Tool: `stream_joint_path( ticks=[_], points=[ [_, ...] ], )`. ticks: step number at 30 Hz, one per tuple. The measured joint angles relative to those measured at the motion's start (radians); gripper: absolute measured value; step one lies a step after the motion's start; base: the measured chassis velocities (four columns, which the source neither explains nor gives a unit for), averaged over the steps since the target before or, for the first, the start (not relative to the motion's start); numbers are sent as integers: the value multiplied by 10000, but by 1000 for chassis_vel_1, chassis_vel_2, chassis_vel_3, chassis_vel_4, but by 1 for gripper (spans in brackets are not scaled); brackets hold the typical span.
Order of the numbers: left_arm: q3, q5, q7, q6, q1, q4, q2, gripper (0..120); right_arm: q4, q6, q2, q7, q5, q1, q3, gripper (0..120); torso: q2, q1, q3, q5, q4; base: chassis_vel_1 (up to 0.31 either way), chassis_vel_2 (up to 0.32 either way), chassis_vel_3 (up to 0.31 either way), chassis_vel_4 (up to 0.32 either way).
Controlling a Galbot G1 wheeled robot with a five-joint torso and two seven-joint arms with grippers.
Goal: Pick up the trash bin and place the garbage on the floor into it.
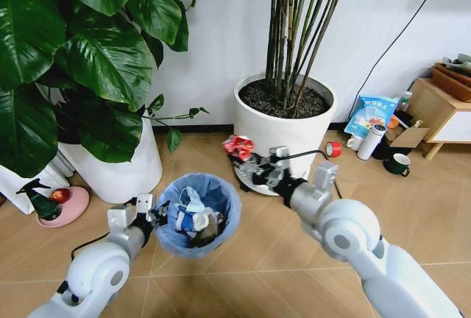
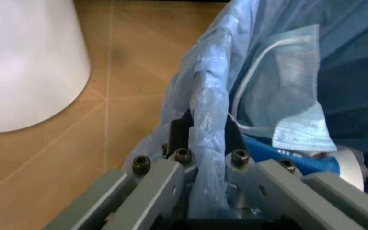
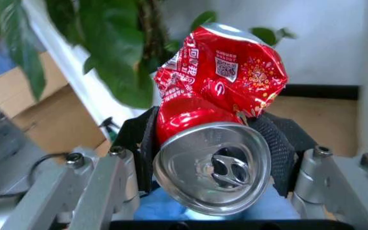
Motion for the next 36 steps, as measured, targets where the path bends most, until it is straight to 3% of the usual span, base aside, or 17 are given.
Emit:
stream_joint_path(
  ticks=[6, 11, 18, 21, 28, 36],
  points=[
    [586, -425, -389, 40, -794, 228, 31, 0, -221, -503, 30, 216, 0, 283, -756, 48, 0, 1, 1, -2, -4, 0, 0, 0, 0],
    [585, -461, -420, 64, -790, 229, 76, 0, -260, -749, 64, 315, -4, 297, -848, 61, 0, 0, 0, 0, -1, 0, 0, 0, 0],
    [556, -472, -419, 68, -867, 277, 52, 0, -458, -787, 221, 463, -114, 483, -1293, 93, 0, 0, 0, -1, -1, 0, 0, 0, 0],
    [495, -464, -419, 68, -835, 284, 36, 0, -486, -692, 272, 514, -240, 517, -1265, 98, 0, 0, 0, -1, -2, 0, 0, 0, 0],
    [136, -283, -420, 54, -498, 205, -22, 0, -385, -357, 165, 615, -839, 181, -72, 100, 0, 0, 0, 0, -1, 0, 0, 0, 0],
    [-496, 605, -359, -76, 412, -321, -337, 0, -166, -123, -530, 1048, -1883, -1006, 1511, 100, 0, -1, -1, 1, -1, 0, 0, 0, 0]
  ],
)
